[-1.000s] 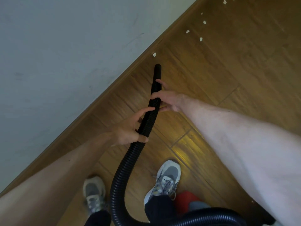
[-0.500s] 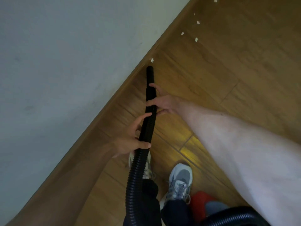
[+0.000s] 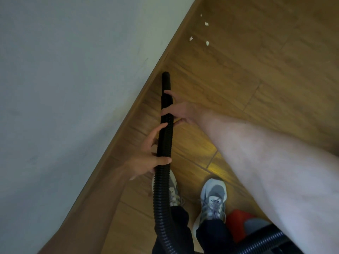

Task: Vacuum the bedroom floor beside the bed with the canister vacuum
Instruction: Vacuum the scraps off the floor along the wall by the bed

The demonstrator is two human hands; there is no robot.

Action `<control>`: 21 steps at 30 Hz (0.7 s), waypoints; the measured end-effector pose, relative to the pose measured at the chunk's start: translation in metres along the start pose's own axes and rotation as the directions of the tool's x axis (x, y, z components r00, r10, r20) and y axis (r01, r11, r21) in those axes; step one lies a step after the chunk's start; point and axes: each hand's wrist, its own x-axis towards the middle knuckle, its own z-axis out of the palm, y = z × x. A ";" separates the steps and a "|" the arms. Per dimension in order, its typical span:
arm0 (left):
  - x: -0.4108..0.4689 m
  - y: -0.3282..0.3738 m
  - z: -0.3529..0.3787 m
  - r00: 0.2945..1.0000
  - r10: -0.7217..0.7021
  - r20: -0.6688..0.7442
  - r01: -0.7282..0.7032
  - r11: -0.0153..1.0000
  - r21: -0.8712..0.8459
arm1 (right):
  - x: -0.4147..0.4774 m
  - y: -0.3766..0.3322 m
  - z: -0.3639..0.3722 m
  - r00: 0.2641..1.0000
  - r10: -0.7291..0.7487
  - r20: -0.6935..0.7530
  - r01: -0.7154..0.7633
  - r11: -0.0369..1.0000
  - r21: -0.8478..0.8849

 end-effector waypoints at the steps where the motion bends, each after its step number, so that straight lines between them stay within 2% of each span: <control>1: 0.001 0.004 -0.001 1.000 -0.001 0.003 0.001 1.000 -0.001 | -0.001 -0.003 -0.002 1.000 0.000 -0.006 0.000 1.000 0.005; 8: 0.009 0.035 -0.002 0.999 0.001 0.033 -0.001 1.000 0.002 | -0.004 -0.027 -0.021 1.000 0.008 -0.019 -0.008 0.999 0.035; 15: 0.028 0.066 0.007 1.000 0.013 -0.014 -0.013 0.999 -0.048 | -0.001 -0.043 -0.049 0.998 -0.028 -0.050 0.032 0.997 0.073; 21: 0.055 0.092 0.024 0.999 -0.042 -0.012 0.041 0.995 -0.092 | 0.008 -0.046 -0.084 0.998 -0.057 -0.031 0.059 0.995 0.079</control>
